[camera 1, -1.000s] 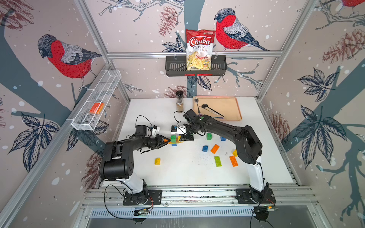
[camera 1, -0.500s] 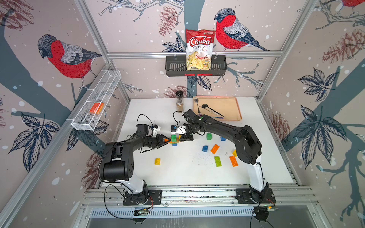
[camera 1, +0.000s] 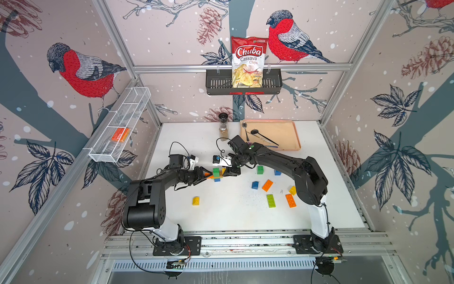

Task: Assemble a fork with lego
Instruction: Assemble the lego brick with the lego brick, then pick up the lego brick from the center of the board.

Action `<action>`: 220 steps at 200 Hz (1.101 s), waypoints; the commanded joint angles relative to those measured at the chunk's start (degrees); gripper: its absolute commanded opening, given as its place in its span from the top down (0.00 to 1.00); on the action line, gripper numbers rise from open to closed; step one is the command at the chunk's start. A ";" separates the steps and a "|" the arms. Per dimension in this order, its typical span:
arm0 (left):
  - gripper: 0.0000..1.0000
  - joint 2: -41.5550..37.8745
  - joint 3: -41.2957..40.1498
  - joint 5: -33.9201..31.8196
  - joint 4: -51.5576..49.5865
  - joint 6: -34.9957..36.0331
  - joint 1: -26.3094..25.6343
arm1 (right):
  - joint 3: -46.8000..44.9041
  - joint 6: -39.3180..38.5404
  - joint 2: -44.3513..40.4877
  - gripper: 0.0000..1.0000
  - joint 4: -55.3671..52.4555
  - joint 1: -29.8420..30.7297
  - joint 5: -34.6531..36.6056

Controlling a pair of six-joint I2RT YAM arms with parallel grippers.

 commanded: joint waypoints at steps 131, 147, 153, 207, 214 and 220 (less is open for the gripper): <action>0.36 -17.18 -3.93 -7.56 -0.76 -7.41 15.21 | -5.42 10.20 -7.41 0.46 6.84 11.57 6.29; 0.35 -19.08 -5.06 -9.01 -1.08 -8.62 17.01 | -4.63 11.82 -6.24 0.46 6.83 14.36 7.37; 0.35 -19.78 -5.67 -9.31 -1.14 -8.88 17.91 | -4.45 12.77 -5.66 0.46 7.07 15.19 7.90; 0.35 -22.89 -9.64 -7.37 1.67 -10.80 21.19 | -1.62 19.87 0.89 0.45 7.76 20.08 9.31; 0.35 -23.15 -9.71 -7.12 1.87 -10.93 21.27 | -1.43 20.37 1.58 0.45 8.15 20.42 9.47; 0.35 -23.37 -9.99 -6.86 2.29 -11.34 21.28 | -1.14 20.87 2.21 0.45 8.49 20.55 9.52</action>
